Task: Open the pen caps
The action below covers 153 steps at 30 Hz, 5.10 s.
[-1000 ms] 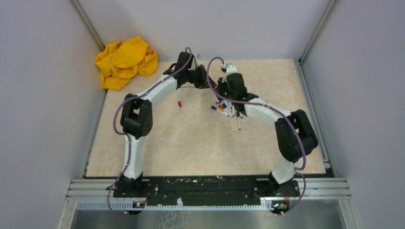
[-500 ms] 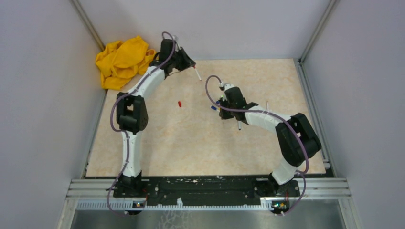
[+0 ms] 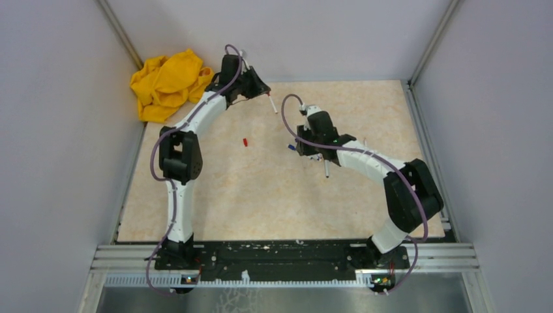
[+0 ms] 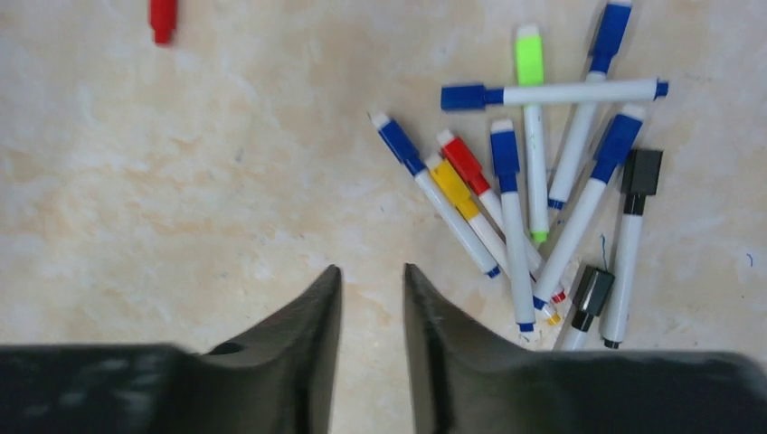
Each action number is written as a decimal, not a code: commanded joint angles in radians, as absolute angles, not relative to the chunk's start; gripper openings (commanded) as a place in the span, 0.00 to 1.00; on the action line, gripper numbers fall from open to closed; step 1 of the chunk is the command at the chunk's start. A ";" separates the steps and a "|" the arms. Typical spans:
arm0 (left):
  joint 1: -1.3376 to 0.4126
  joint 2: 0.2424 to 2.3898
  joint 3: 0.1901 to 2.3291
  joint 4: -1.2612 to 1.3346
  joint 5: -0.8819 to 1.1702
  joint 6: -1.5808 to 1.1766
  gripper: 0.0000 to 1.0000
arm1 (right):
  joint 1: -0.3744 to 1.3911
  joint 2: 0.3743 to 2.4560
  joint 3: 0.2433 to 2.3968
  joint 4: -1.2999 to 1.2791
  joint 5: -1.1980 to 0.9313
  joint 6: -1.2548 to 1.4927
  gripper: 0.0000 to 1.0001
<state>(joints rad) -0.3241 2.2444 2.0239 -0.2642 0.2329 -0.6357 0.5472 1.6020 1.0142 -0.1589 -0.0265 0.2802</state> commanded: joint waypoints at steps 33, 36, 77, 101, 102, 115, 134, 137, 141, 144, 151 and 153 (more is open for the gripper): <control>-0.402 2.046 1.774 -0.190 0.591 -0.768 0.00 | 0.557 1.782 1.404 -0.057 -0.054 0.249 0.47; -0.402 2.040 1.773 -0.183 0.592 -0.774 0.00 | 0.556 1.795 1.405 -0.051 -0.050 0.250 0.37; -0.178 2.257 2.090 -0.257 0.201 -0.746 0.00 | 0.607 1.581 0.953 0.046 -0.089 0.333 0.00; -0.357 2.123 1.848 -0.494 -0.137 -0.523 0.00 | 0.425 1.557 1.107 -0.189 0.240 0.213 0.00; -0.369 2.126 1.848 -0.508 -0.157 -0.518 0.00 | 0.416 1.559 1.107 -0.198 0.254 0.210 0.00; -0.409 2.075 1.672 -0.534 -0.197 -0.523 0.00 | 0.361 1.643 1.069 -0.192 0.323 0.204 0.00; -0.417 2.115 1.601 -0.502 -0.197 -0.558 0.01 | 0.285 1.720 1.009 -0.180 0.390 0.219 0.03; -0.417 2.120 1.596 -0.501 -0.194 -0.563 0.02 | 0.277 1.721 1.001 -0.178 0.396 0.222 0.04; -0.416 2.125 1.585 -0.497 -0.188 -0.568 0.04 | 0.275 1.730 0.993 -0.189 0.402 0.230 0.10; -0.416 2.127 1.580 -0.497 -0.188 -0.573 0.07 | 0.274 1.743 0.991 -0.202 0.413 0.234 0.14; -0.416 2.130 1.575 -0.497 -0.183 -0.584 0.15 | 0.265 1.749 0.985 -0.213 0.419 0.243 0.23; -0.416 2.130 1.575 -0.494 -0.180 -0.584 0.18 | 0.260 1.749 0.983 -0.215 0.418 0.246 0.25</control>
